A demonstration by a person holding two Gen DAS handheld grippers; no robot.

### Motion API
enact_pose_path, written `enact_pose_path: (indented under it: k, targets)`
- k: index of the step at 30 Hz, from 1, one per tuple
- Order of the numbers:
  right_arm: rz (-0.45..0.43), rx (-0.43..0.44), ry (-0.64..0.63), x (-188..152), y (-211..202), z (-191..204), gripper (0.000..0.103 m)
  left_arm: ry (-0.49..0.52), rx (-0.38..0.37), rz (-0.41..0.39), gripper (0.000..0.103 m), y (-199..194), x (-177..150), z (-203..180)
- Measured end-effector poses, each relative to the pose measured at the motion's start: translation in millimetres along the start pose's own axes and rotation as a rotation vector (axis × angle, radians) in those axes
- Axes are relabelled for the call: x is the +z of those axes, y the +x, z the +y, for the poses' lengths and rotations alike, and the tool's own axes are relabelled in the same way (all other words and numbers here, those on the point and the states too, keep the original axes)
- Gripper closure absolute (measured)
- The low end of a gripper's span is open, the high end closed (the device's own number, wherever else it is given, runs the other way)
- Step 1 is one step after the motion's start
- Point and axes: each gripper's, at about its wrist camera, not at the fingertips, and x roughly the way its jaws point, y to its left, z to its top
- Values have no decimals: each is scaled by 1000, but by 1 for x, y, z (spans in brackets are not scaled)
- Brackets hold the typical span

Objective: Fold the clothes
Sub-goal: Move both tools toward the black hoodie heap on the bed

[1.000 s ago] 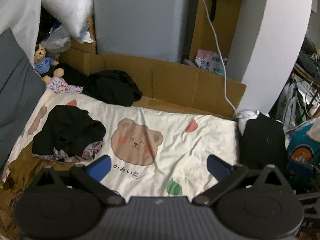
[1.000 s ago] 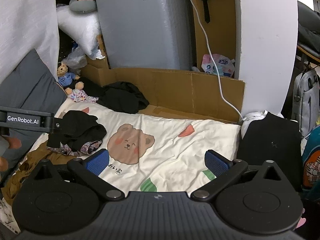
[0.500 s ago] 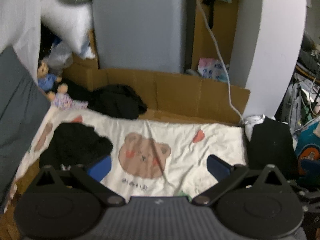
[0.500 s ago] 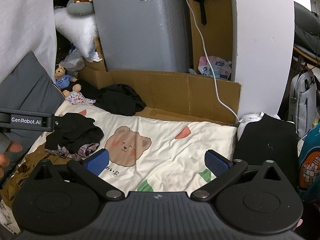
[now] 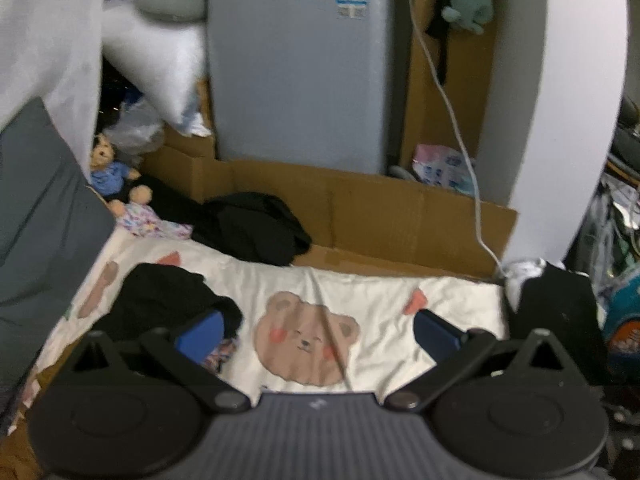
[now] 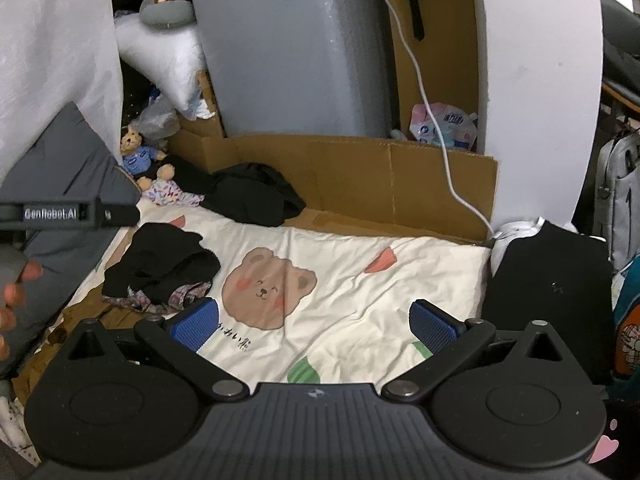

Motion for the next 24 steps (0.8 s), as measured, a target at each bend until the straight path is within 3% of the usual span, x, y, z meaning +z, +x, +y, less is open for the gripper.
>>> enact_pose_path:
  k: [8,13,18,24]
  targets:
    - [19,17,5,1,5,-5,0,-44,59,22,0,9,4,24]
    - [25,22,12,3,10,-10,0,41,138,-1,0,25,6,30]
    - [25,22,26,6,14,-13,0,-18,120,59,0,41,9,43]
    - [24,30,36,10,23,-22,0,46,86,18,0,30,16,38]
